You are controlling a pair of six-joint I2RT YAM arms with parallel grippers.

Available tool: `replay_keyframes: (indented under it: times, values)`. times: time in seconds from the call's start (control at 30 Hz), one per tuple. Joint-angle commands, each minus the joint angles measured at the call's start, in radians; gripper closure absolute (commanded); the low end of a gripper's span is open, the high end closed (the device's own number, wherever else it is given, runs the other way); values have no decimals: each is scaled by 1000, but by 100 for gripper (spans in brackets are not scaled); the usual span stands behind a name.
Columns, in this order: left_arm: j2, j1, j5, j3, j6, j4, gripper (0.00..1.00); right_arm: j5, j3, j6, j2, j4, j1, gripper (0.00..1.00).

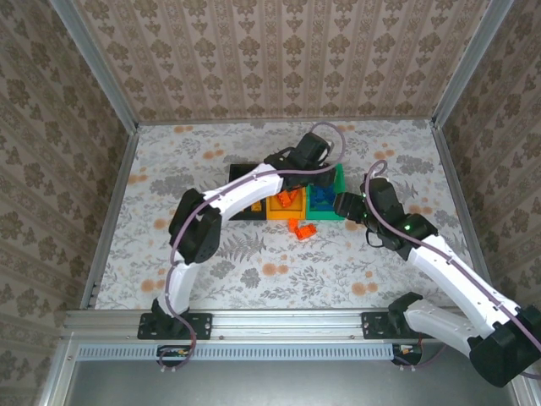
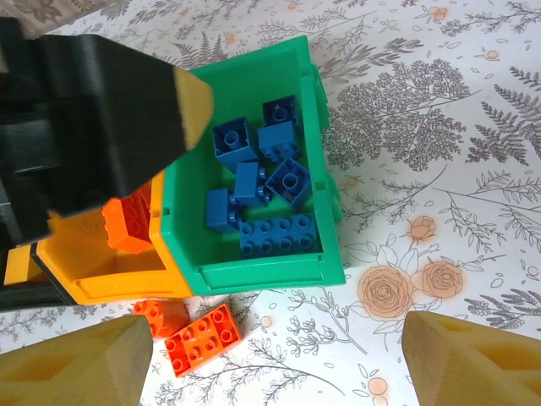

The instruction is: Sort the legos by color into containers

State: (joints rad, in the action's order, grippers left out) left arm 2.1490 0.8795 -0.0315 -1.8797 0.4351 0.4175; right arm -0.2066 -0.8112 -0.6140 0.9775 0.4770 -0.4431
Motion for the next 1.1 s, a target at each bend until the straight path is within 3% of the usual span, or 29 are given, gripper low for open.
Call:
replay_keyframes:
  times: [0.0,0.07,0.2,0.47,0.67,0.77,0.87,1.07]
  values:
    - [40,-7,-10,-86,-26,77,57,-16,21,-19,-25,31,9,21]
    - [52,-8,-11,-111,-25,84,41,-14,21,-20,-25,31,10,21]
    - [0,-6,-4,-70,-19,48,23,-10,20,-20,-26,29,12,20]
    - [-317,9,11,296,16,-124,10,5,30,-20,-18,15,14,20]
    - [-536,85,115,596,22,-143,9,17,51,-27,-6,-15,13,20]
    - [-584,125,166,711,34,-130,17,20,60,-29,2,-27,14,20]
    - [-584,145,175,800,67,-146,24,24,61,-30,11,-35,14,20]
    - [-495,154,198,835,63,-213,28,29,52,-34,12,-37,15,20]
